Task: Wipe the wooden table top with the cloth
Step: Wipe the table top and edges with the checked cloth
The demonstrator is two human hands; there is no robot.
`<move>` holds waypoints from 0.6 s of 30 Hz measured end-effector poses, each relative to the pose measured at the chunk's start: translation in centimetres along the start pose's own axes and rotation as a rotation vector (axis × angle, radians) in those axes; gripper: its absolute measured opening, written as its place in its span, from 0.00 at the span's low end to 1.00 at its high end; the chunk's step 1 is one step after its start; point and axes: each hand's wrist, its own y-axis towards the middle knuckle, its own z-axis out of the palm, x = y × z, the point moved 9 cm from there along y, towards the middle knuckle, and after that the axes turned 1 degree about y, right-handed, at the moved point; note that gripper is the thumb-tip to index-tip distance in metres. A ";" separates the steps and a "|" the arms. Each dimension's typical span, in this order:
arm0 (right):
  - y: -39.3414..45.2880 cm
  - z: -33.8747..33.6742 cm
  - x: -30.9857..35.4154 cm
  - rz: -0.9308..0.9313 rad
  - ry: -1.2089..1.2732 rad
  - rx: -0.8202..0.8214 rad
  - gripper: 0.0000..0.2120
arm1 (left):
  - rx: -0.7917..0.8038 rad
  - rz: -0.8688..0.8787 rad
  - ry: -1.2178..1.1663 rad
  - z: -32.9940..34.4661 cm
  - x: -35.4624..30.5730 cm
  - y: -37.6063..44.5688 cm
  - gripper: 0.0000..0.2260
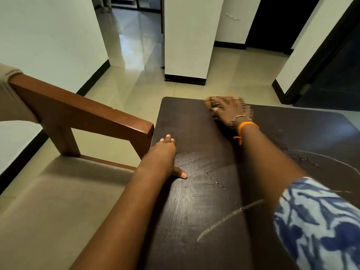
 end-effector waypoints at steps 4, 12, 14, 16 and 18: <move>-1.1 -1.4 -6.4 0.330 0.028 -0.014 0.23 | 0.008 0.010 0.008 0.3 -0.1 0.2 0.50; -0.7 3.5 14.4 -0.164 -0.017 0.085 0.23 | -0.012 0.005 0.010 0.1 0.1 0.2 0.50; -2.0 4.3 16.7 -0.260 -0.033 0.118 0.24 | 0.000 -0.002 0.014 0.1 0.0 0.1 0.49; -2.9 4.3 15.9 -0.346 -0.059 0.143 0.24 | 0.010 -0.015 0.013 0.0 0.0 0.0 0.49; -3.0 3.3 12.4 -0.349 -0.064 0.125 0.24 | 0.008 -0.029 -0.002 -0.1 0.1 0.0 0.50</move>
